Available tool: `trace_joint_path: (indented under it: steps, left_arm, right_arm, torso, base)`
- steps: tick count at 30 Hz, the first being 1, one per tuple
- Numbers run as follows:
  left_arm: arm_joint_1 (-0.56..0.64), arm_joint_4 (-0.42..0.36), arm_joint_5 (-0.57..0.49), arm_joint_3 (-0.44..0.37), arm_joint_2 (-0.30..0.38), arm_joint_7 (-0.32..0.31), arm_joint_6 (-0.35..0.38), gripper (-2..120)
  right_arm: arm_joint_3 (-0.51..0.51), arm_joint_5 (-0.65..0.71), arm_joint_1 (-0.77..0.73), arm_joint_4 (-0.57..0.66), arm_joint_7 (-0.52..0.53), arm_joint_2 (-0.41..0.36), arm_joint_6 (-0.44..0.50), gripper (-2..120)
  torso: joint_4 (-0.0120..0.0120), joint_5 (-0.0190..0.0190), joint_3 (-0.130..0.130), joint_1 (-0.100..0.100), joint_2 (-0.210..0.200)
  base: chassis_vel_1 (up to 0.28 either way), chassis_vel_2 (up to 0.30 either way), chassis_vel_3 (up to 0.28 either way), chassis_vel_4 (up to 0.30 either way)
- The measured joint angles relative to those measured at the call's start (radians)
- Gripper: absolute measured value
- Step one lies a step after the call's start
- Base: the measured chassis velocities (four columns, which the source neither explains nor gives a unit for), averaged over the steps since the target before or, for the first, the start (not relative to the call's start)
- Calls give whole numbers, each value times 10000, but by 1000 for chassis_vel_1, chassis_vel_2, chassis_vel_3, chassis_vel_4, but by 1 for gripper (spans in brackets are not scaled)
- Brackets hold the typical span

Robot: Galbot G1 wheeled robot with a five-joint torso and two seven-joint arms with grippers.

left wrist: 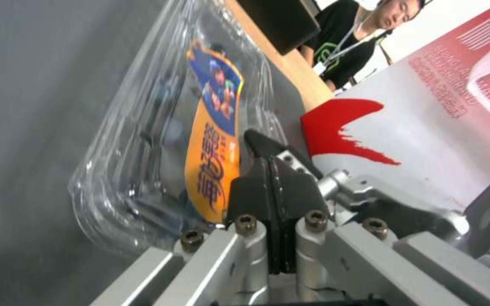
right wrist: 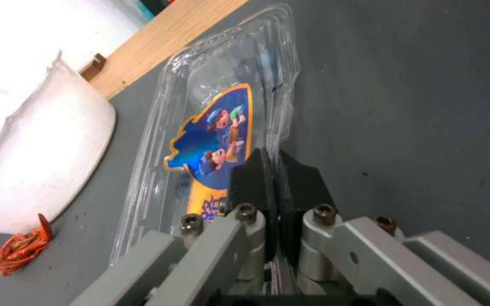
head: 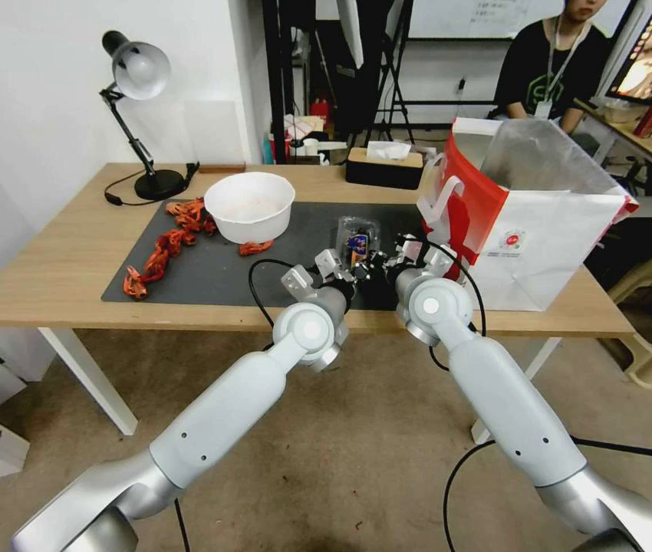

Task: Close the takeout container lid, then place the container into the takeout bag.

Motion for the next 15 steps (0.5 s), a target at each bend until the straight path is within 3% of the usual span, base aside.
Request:
trace_joint_path:
  steps: [7,15]
  left_arm:
    - [159,-387,1003,-245,373,365,-127,0]
    - [672,-1145,2819,-771,1068,842,-199,28]
  right_arm:
    - [21,-47,-69,106,40,28,5,0]
    - [53,-80,-151,198,46,7,8,0]
  torso:
    - [-1,0,0,0,0]
    - [1,0,0,0,-1]
  base:
    - [0,0,0,0]
    - [0,0,0,0]
